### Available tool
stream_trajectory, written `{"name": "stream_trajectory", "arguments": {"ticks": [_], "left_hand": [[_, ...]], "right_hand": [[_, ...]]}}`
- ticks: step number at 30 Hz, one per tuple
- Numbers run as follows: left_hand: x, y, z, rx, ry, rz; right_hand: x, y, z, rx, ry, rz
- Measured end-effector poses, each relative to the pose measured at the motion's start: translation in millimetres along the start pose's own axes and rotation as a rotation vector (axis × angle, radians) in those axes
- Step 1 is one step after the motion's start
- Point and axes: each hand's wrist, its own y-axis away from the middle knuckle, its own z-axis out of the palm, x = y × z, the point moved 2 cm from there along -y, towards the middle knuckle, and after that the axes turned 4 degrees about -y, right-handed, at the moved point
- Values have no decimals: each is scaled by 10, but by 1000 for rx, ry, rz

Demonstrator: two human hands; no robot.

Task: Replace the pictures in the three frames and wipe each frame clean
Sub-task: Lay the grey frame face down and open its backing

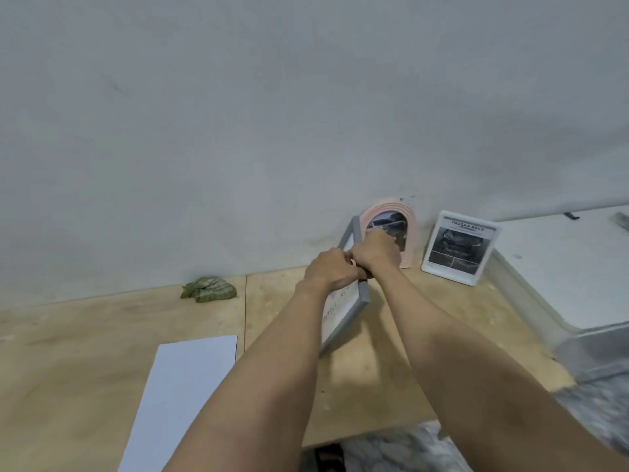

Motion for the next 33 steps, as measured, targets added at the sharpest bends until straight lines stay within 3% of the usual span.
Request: {"name": "stream_trajectory", "arguments": {"ticks": [3, 7, 9, 13, 15, 17, 21, 24, 28, 33], "left_hand": [[-94, 154, -42, 144, 89, -90], [-379, 320, -279, 330, 114, -206], [-662, 391, -487, 364, 258, -267], [-1259, 678, -750, 312, 706, -352], [-1498, 831, -743, 269, 809, -361], [-1720, 940, -671, 241, 901, -370], [-2064, 1031, -320, 209, 1025, -453], [-2268, 1026, -5, 155, 1003, -534], [-2452, 991, 409, 87, 785, -625], [-2669, 865, 913, 207, 656, -732]], "right_hand": [[-119, 153, 36, -40, -40, -31], [-194, 320, 206, -290, -271, -156], [-83, 354, 241, -341, -249, -178], [507, 318, 305, -261, -177, 25], [779, 386, 360, -267, -195, 172], [928, 483, 396, -310, -268, 224], [1181, 485, 502, -228, -367, 291], [1493, 319, 715, -237, -294, 314], [1756, 432, 806, -267, -246, 376], [2169, 488, 1061, -248, -108, 473]]}}
